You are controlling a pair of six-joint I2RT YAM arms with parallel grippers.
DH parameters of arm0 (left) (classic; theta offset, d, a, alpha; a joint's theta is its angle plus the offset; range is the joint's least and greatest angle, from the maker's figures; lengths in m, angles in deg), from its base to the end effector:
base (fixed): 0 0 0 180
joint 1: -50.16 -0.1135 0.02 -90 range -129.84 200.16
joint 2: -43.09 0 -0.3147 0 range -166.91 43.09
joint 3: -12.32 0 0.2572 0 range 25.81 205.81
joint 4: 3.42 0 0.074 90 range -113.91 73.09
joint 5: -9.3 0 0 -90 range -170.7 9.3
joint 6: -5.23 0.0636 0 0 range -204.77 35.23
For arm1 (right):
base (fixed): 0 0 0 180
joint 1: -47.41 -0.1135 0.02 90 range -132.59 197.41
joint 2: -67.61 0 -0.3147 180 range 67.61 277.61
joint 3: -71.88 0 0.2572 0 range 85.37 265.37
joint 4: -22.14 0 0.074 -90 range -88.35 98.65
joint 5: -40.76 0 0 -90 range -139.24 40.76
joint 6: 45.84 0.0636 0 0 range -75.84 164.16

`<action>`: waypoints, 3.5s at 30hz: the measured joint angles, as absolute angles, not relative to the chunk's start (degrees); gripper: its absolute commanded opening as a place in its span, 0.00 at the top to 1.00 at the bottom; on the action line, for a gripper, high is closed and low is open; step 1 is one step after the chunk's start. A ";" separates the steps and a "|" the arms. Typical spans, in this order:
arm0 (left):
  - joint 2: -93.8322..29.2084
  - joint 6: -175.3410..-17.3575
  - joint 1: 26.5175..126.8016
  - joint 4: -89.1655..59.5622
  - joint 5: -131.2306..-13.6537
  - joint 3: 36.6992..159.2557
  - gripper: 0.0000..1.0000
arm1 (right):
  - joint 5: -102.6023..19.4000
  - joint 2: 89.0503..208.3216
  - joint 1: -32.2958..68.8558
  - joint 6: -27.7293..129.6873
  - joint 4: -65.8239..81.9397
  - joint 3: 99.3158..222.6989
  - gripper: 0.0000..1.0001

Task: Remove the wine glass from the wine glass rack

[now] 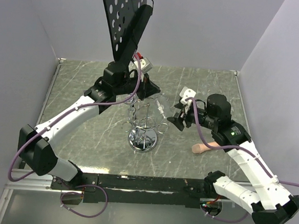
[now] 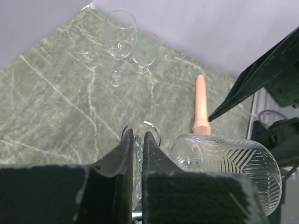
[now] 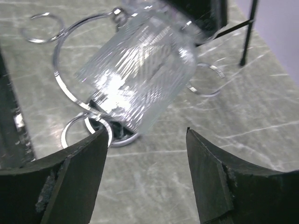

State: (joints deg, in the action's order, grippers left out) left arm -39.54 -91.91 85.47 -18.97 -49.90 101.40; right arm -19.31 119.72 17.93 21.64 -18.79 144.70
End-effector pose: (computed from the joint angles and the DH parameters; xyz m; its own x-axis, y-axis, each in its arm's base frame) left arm 0.2768 -0.2359 0.4341 -0.2411 0.0399 -0.9697 0.8860 0.4169 -0.2031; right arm 0.1485 0.1204 0.4082 0.0415 -0.3578 -0.9329 -0.8857 0.4189 -0.2001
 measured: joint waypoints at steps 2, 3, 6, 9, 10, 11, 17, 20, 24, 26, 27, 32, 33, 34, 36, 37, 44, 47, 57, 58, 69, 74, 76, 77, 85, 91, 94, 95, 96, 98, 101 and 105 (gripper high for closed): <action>-39.54 -93.44 85.43 -18.05 -49.83 101.12 0.99 | -21.63 119.90 17.21 22.10 -16.73 144.35 0.44; -39.54 -94.22 85.43 -17.62 -49.70 100.88 0.99 | -23.00 119.96 16.86 22.54 -15.42 144.18 0.44; -39.56 -97.04 85.19 -16.13 -49.61 99.91 0.99 | -27.22 120.40 15.77 24.64 -11.68 143.90 0.44; -39.56 -99.21 84.60 -14.93 -49.70 99.39 0.99 | -30.89 120.68 14.65 26.34 -8.45 142.87 0.46; -39.60 -99.67 84.42 -14.56 -49.98 99.30 0.99 | -31.92 121.01 14.41 26.76 -7.44 142.71 0.48; -39.71 -100.12 84.16 -14.25 -50.33 99.30 0.99 | -32.82 121.30 14.30 27.21 -6.57 142.54 0.50; -40.56 -101.15 83.11 -11.87 -50.68 99.30 0.99 | -34.83 122.85 13.63 30.06 -2.94 142.26 0.89; -40.76 -101.22 82.85 -11.91 -51.23 99.30 0.99 | -37.38 123.42 13.71 30.21 -1.76 142.61 1.00; -40.87 -102.35 82.74 -11.80 -52.26 99.19 0.80 | -38.72 124.16 13.91 30.49 -1.67 143.61 1.00; -40.87 -102.53 82.74 -11.91 -52.50 98.97 0.60 | -38.94 124.33 13.91 30.71 -2.55 144.20 1.00; -40.87 -102.44 82.74 -11.89 -52.32 98.82 0.51 | -38.96 124.42 13.91 30.73 -3.05 144.57 1.00; -40.63 -102.79 83.22 -11.58 -52.43 98.67 0.16 | -38.72 125.03 14.24 30.47 -6.74 146.19 1.00; -40.63 -102.92 83.22 -11.63 -53.00 98.67 0.01 | -38.41 125.03 14.39 30.34 -7.18 146.26 1.00; -40.63 -102.66 83.22 -11.71 -54.33 98.65 0.00 | -38.15 124.93 14.72 30.08 -7.79 146.45 1.00; -40.59 -103.53 82.98 -11.08 -54.70 98.43 0.00 | -37.49 124.55 15.33 29.86 -8.80 146.69 1.00; -40.34 -104.06 83.07 -10.82 -54.62 98.27 0.00 | -37.21 124.53 15.55 29.77 -9.17 146.96 1.00; -39.03 -104.06 84.38 -10.58 -52.96 98.14 0.00 | -36.58 124.29 18.94 30.23 -10.46 147.72 1.00; -38.81 -103.95 84.53 -10.71 -52.39 97.77 0.00 | -36.79 124.18 22.00 31.06 -11.01 148.33 1.00; -38.42 -103.34 84.53 -10.88 -51.01 96.13 0.00 | -38.81 123.35 27.88 31.24 -13.13 148.49 1.00; -38.38 -103.23 84.53 -10.88 -50.90 96.09 0.00 | -39.33 123.40 28.03 31.00 -13.43 148.49 1.00; -38.33 -101.44 84.55 -10.75 -47.80 96.07 0.00 | -41.93 133.54 36.34 26.67 -27.14 153.10 1.00; -38.33 -99.45 84.66 -10.91 -46.27 96.07 0.00 | -40.36 139.37 38.83 21.12 -37.24 156.77 1.00; -38.33 -98.77 84.70 -11.01 -45.87 96.07 0.00 | -40.31 141.93 39.83 18.23 -40.71 158.01 1.00; -38.33 -98.35 84.75 -11.15 -45.79 96.09 0.00 | -40.51 142.83 40.36 17.09 -42.07 158.26 1.00; -38.31 -97.44 84.81 -11.63 -45.50 96.09 0.00 | -44.25 148.03 46.19 11.30 -47.42 158.54 1.00; -38.12 -96.15 85.32 -12.06 -45.39 96.09 0.00 | -47.79 151.52 49.78 6.97 -47.51 159.79 1.00; -38.05 -95.34 85.62 -12.20 -45.33 96.07 0.00 | -49.71 154.89 50.67 4.92 -46.96 161.60 1.00; -38.05 -94.81 85.71 -12.39 -45.31 96.09 0.00 | -50.17 156.07 50.96 4.20 -46.94 162.34 1.00; -38.03 -94.27 85.82 -12.74 -45.24 96.09 0.00 | -50.46 157.19 51.24 3.57 -46.92 163.15 1.00; -37.98 -93.33 85.99 -13.55 -45.07 96.09 0.00 | -50.72 158.56 51.59 2.87 -46.94 164.31 1.00; -37.87 -91.91 86.26 -14.60 -44.93 96.09 0.00 | -51.18 160.81 51.99 2.23 -47.09 167.19 1.00; -37.72 -90.92 86.37 -15.34 -44.93 96.15 0.00 | -51.20 163.11 52.18 2.10 -47.09 169.84 1.00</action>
